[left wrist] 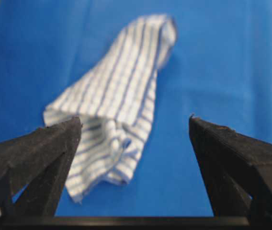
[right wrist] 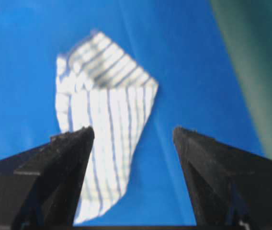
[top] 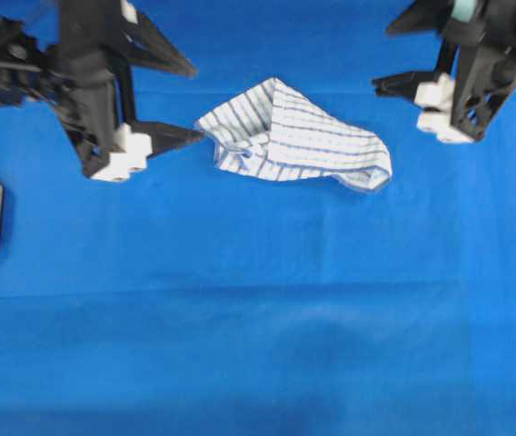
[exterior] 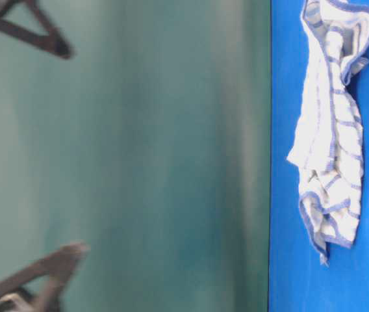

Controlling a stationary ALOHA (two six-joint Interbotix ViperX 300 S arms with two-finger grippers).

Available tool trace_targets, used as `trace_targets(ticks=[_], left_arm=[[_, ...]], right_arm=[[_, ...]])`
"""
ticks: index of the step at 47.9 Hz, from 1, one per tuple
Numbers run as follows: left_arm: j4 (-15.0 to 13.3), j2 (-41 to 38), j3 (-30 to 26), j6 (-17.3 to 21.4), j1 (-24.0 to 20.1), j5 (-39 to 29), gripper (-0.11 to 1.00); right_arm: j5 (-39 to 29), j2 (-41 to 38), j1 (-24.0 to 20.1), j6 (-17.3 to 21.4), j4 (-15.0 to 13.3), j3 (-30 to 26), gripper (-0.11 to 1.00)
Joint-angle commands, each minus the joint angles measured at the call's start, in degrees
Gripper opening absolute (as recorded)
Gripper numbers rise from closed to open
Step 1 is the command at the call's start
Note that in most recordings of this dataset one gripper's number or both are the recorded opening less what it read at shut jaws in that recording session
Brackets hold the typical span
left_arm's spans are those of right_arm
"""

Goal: Lift the towel with both arms.
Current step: 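Lower both grippers onto the towel's left and right edges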

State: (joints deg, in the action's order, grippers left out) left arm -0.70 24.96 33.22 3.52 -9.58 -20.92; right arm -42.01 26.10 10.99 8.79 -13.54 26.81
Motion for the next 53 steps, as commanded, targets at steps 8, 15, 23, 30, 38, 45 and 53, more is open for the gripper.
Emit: trace_targets(ticks=[8,15,23,30,38,45,53], left_arm=[[-0.1,-3.6,4.9,0.3,-0.1,8.9,0.89],[-0.1,-7.0,8.3,0.3,-0.3,15.7,0.89],[-0.1,-13.2,11.2,0.3,-0.3,22.8,0.89],[-0.1,-19.1,11.7,0.3,-0.3,27.2,0.89],[-0.1,-25.6,11.1,1.1,-0.4,30.3,0.89],[-0.1,-30.1,10.6,3.3,-0.7,32.8,0.89],[-0.1,-32.8,10.6,3.4,-1.5,34.8,0.89]], right_arm=[[7.2,0.2,-0.2,2.6,0.1,8.1,0.67],[11.1,-1.6,-0.2,4.5,0.0,12.5,0.67],[15.6,-5.2,-0.2,5.2,0.1,16.5,0.67],[20.0,-9.5,-0.1,5.8,0.1,18.9,0.67],[25.1,-14.2,0.4,6.0,0.1,20.5,0.67],[29.0,-18.8,1.1,6.0,0.1,20.8,0.67],[30.8,-22.1,1.5,6.0,0.1,20.6,0.67]])
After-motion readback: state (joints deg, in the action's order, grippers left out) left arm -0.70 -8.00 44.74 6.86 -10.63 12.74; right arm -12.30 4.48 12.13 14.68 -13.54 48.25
